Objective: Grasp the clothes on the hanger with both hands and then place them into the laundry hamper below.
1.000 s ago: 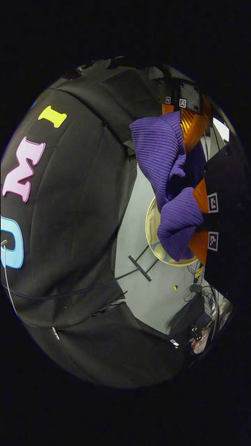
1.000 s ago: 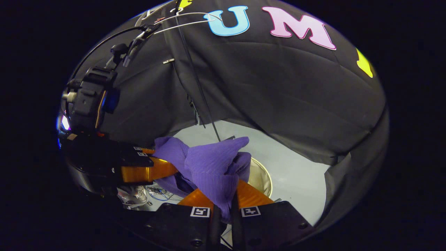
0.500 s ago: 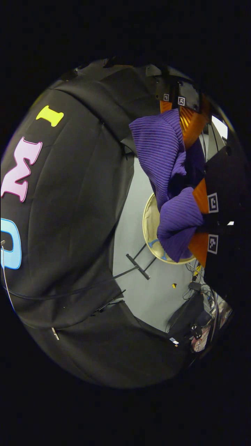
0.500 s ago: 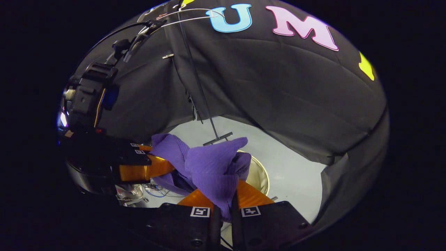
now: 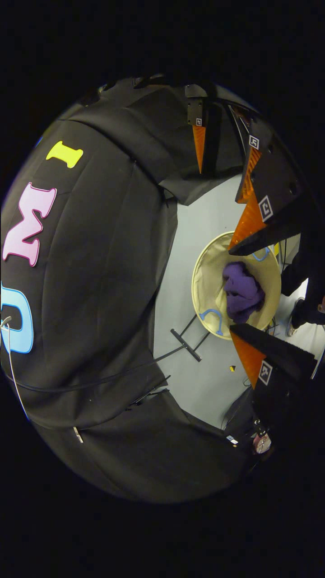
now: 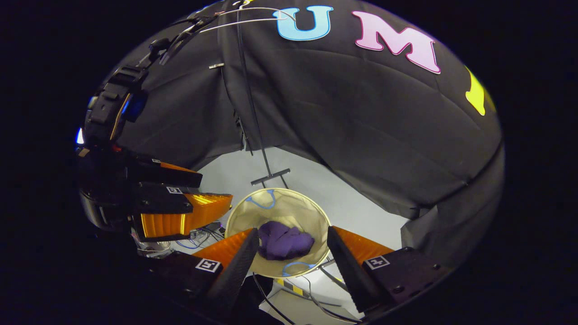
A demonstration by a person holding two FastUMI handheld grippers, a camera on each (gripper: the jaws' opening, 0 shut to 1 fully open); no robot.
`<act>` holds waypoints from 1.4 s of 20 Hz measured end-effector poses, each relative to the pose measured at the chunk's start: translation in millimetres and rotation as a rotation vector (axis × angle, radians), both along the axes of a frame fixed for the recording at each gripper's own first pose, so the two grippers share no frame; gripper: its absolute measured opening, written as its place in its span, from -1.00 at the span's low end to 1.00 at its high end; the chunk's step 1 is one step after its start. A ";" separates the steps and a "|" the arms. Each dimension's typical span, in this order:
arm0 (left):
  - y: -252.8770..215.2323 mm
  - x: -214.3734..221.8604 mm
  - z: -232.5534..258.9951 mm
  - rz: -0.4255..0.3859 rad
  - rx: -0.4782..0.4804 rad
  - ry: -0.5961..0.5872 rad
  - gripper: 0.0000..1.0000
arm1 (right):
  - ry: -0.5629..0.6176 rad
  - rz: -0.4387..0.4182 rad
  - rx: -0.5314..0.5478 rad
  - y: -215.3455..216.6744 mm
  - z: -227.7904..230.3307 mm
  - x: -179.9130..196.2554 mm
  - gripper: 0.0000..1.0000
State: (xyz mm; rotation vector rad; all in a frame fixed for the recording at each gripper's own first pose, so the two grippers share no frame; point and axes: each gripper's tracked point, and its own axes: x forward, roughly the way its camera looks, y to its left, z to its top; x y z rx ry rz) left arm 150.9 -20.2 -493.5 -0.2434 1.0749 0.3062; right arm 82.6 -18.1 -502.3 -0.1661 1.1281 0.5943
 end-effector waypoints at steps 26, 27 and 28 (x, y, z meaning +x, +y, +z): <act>34.4 -24.2 162.8 -0.239 0.099 -0.403 0.92 | -0.306 -0.251 0.083 38.3 144.1 -10.8 0.98; 37.5 -28.6 175.5 -0.254 0.106 -0.431 0.92 | -0.332 -0.272 0.091 40.9 156.3 -13.4 0.98; 42.9 -38.2 188.5 -0.265 0.113 -0.464 0.92 | -0.361 -0.291 0.098 43.8 168.8 -15.9 0.98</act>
